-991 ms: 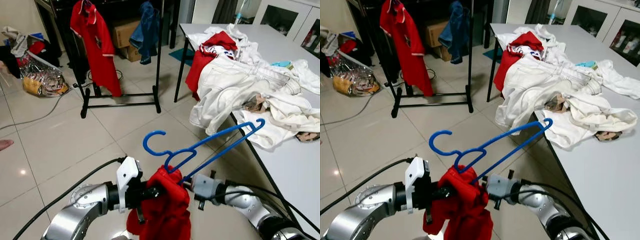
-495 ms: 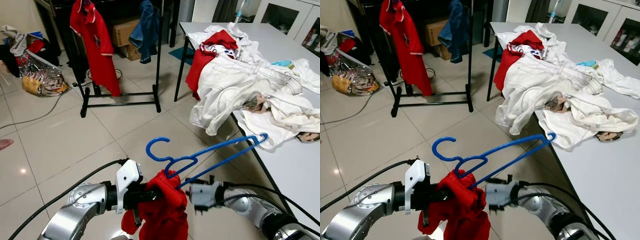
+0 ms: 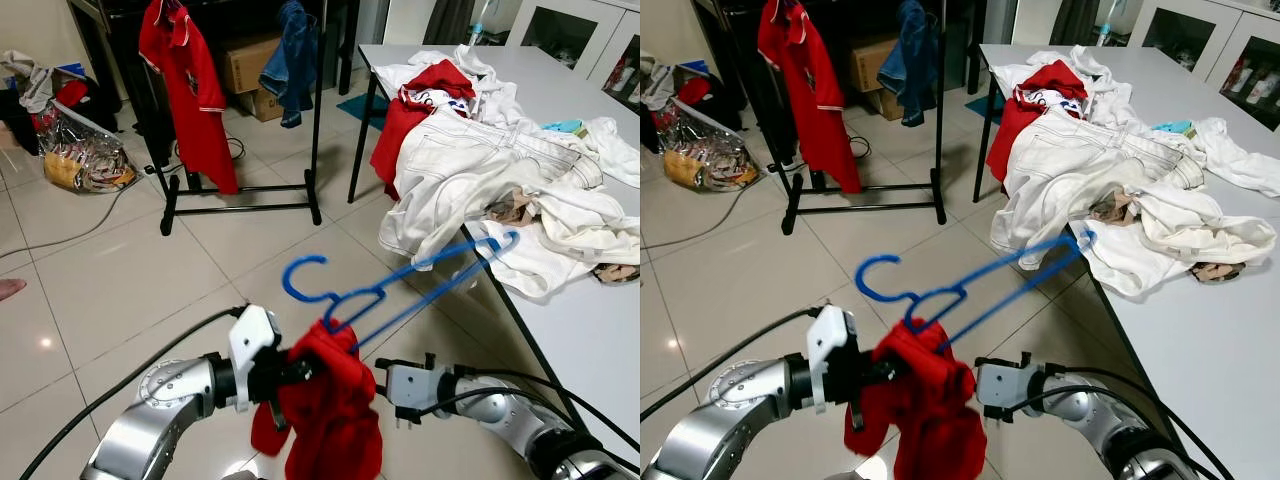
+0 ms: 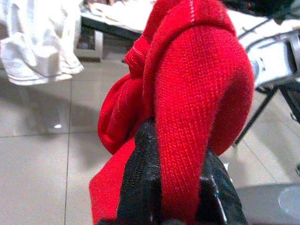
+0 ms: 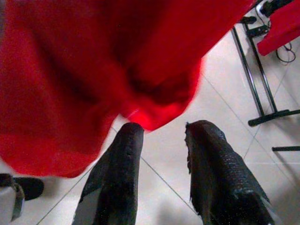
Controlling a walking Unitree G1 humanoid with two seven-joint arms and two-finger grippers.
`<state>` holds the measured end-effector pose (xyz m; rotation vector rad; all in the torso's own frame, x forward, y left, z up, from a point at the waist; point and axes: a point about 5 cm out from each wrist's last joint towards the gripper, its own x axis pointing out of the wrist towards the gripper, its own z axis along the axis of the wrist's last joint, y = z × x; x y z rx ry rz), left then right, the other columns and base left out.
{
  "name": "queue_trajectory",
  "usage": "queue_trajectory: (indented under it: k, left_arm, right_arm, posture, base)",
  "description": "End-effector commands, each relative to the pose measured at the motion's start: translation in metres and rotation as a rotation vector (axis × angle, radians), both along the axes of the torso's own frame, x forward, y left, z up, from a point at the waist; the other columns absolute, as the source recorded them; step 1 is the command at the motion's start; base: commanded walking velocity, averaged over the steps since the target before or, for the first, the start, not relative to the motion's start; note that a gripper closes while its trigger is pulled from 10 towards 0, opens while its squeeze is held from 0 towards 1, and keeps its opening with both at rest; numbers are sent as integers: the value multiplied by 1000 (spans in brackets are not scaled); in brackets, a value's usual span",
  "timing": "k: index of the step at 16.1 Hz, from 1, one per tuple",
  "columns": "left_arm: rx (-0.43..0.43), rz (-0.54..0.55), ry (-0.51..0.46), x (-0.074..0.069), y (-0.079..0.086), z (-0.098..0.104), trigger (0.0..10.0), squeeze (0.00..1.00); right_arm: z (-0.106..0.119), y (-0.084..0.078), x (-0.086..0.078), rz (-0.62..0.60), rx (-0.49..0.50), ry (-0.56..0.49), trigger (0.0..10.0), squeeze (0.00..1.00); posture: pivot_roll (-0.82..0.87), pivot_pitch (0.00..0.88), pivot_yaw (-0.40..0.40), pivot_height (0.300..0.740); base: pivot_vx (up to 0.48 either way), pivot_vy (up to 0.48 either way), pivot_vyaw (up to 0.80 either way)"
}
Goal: Hang hanger
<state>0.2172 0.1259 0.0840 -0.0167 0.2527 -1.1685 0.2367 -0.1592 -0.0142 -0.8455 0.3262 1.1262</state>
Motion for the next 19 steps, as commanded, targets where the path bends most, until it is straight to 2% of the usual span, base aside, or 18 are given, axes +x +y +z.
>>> queue_trajectory:
  k: [1,2,3,4,11,12,13,14,15,16,17,19]
  left_arm:
    - [-26,9,-10,-1,-1,3,10000,0]
    - [-28,6,-13,-1,-1,4,10000,0]
    - [-21,-13,-28,-2,-4,5,10000,0]
    - [7,-41,-58,-3,-6,5,10000,0]
    - [57,-150,-67,-5,-10,3,10000,0]
    - [60,-161,-66,-5,-10,2,10000,0]
    - [63,-171,-68,-5,-11,2,10000,0]
    - [64,-175,-69,-4,-12,2,10000,0]
    - [66,-182,-75,-2,-14,3,10000,0]
    - [66,-185,-77,-2,-14,3,10000,0]
    - [68,-188,-79,-1,-15,3,10000,0]
    - [77,-199,-87,0,-15,2,10000,0]
  right_arm:
    - [-3,-6,-6,3,-13,10,10000,169]
    - [-5,-6,-7,10,-21,14,10000,180]
    - [-6,-6,-8,4,-24,20,10000,761]
    - [-6,-3,-8,14,-19,29,10000,1000]
    - [-3,16,-1,53,-18,-24,10000,1000]
    - [-3,19,-2,60,-4,-20,10000,973]
    - [-5,23,-5,78,6,-8,10000,835]
    - [-5,25,-7,87,10,-4,10000,745]
    - [-6,27,-9,97,19,3,10000,596]
    - [-7,29,-10,103,24,8,10000,525]
    - [-7,30,-12,117,23,17,10000,0]
    - [-9,34,-15,136,33,40,10000,0]
  posture:
    - [5,0,-23,740]
    - [5,0,-23,740]
    - [13,0,-28,740]
    - [13,0,-27,740]
    - [9,0,-17,740]
    - [6,0,-15,740]
    - [5,0,-14,740]
    - [5,0,-13,740]
    - [5,0,-13,740]
    - [3,0,-12,740]
    - [2,0,-12,740]
    - [-2,0,-11,740]
  base:
    - [0,0,0]
    - [0,0,0]
    - [0,0,0]
    - [0,0,0]
    - [0,0,0]
    - [0,0,0]
    - [0,0,0]
    - [0,0,0]
    - [0,0,0]
    - [0,0,0]
    - [0,0,0]
    - [0,0,0]
